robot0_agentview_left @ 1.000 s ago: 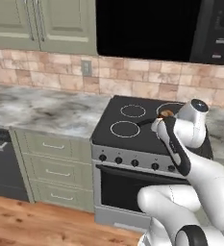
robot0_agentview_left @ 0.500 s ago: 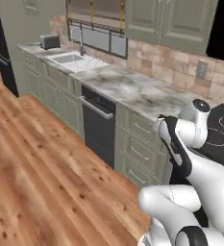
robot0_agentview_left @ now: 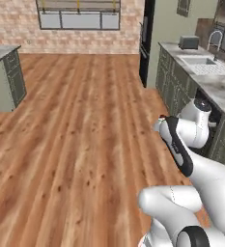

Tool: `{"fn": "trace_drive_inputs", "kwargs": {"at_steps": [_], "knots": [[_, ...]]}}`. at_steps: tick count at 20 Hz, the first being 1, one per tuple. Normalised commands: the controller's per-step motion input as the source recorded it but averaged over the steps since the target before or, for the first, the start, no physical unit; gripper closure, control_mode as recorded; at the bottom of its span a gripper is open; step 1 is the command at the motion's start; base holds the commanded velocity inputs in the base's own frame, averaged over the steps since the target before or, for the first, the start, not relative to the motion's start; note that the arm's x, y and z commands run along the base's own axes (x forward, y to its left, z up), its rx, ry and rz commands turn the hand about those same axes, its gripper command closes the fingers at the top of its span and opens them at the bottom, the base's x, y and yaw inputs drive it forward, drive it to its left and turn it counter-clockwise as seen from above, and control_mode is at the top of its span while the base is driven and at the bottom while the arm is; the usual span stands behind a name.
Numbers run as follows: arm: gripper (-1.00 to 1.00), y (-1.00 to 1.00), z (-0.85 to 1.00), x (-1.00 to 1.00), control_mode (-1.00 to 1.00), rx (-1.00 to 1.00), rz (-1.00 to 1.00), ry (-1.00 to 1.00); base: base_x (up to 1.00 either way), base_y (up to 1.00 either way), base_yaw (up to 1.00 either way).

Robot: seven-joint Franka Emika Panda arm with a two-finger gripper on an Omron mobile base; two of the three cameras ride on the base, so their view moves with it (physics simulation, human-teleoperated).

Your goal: Take the chicken drumsticks from the pan and place one on each plate on the dining counter.

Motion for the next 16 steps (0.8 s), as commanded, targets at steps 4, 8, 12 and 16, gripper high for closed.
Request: {"fn": "trace_drive_inputs", "kwargs": {"at_steps": [4, 8, 12, 16], "knots": [[1.0, 0.0, 0.0, 0.0, 1.0, 0.0, 0.0, 0.0, 0.0, 0.0, 1.0], [1.0, 0.0, 0.0, 0.0, 1.0, 0.0, 0.0, 0.0, 0.06, 0.0, 1.0], [1.0, 0.0, 0.0, 0.0, 1.0, 0.0, 0.0, 0.0, 0.15, 0.0, 1.0], [1.0, 0.0, 0.0, 0.0, 1.0, 0.0, 0.0, 0.0, 0.72, 0.19, 0.36]]}}
